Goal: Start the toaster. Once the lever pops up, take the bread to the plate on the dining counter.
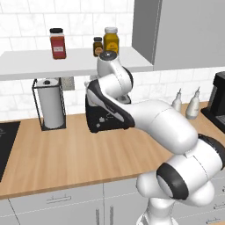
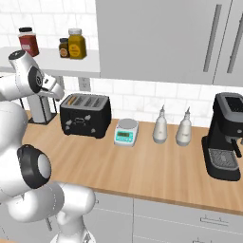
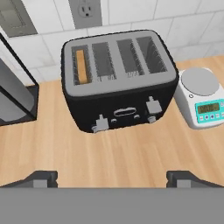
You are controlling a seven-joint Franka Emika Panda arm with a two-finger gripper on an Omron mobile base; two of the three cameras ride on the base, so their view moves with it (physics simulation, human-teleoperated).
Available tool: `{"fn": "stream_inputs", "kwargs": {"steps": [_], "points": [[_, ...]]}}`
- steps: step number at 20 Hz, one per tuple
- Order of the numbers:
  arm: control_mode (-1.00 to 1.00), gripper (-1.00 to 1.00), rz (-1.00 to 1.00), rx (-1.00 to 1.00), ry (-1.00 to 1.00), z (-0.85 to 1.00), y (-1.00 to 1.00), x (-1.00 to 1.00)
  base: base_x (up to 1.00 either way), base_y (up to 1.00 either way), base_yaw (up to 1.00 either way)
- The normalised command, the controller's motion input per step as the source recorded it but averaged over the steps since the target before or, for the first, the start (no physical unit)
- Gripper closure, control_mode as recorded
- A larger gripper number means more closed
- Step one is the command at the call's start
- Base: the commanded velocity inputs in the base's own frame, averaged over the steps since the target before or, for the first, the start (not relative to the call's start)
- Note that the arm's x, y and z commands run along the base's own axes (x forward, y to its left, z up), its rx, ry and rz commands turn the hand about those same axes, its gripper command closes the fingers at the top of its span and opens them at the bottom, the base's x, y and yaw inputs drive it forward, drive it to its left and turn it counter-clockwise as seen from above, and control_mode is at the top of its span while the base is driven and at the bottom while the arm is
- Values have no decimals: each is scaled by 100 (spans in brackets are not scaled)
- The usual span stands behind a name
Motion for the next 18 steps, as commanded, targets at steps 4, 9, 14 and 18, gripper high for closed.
{"fn": "stream_inputs", "kwargs": {"steps": [4, 9, 14, 18], "points": [[-100, -100, 0, 0, 0, 0, 0, 0, 0, 0, 0], [-100, -100, 0, 0, 0, 0, 0, 0, 0, 0, 0], [-100, -100, 0, 0, 0, 0, 0, 0, 0, 0, 0], [-100, -100, 0, 0, 0, 0, 0, 0, 0, 0, 0]]}}
